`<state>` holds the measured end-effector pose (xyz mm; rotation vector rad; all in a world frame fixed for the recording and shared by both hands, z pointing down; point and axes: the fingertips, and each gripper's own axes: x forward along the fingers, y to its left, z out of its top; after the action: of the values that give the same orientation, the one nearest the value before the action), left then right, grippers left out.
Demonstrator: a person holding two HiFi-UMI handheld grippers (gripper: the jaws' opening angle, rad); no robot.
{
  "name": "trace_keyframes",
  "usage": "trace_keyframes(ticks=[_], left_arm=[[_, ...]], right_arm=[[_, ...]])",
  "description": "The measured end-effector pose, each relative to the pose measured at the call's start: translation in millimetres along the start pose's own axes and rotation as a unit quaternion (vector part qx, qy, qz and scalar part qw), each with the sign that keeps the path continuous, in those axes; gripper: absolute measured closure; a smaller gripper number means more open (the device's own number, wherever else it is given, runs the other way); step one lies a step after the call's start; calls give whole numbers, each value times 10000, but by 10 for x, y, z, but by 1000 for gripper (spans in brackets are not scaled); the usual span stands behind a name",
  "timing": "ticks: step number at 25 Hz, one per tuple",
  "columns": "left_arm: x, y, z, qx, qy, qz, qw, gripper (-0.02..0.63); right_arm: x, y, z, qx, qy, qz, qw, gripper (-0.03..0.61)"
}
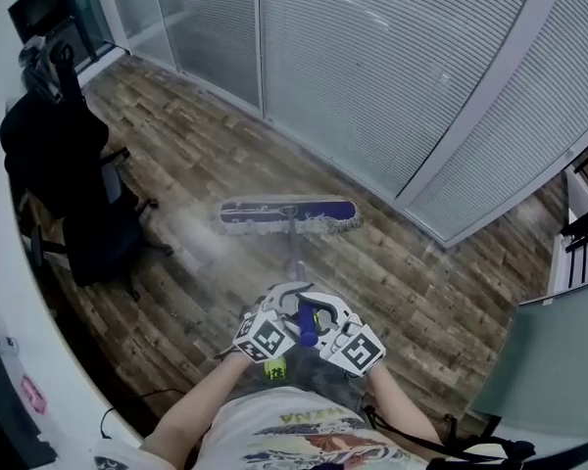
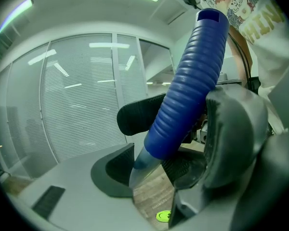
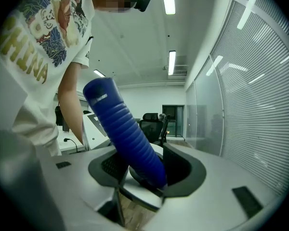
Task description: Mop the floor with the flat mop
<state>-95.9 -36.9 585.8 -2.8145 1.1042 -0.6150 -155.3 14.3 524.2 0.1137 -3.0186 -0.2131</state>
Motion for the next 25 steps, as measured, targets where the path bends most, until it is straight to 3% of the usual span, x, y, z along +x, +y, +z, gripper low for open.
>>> trace_keyframes(ticks=[9, 15, 21, 25], left_arm=[[776, 1403, 29, -182, 200, 195, 9994, 459], [1322, 2106, 111, -209, 261, 324, 9989, 459], [1572, 2454, 63, -339, 357, 380, 9981, 459], [1518, 2507, 40, -493, 373, 358, 9974, 457]], right_arm=[[444, -1519, -96, 177, -234, 115, 9995, 374], [549, -2390, -170, 209, -361, 225, 9989, 374], [642, -2796, -275, 211, -355, 287, 9987, 374], [719, -2801, -263, 289, -266, 280, 9988, 374]])
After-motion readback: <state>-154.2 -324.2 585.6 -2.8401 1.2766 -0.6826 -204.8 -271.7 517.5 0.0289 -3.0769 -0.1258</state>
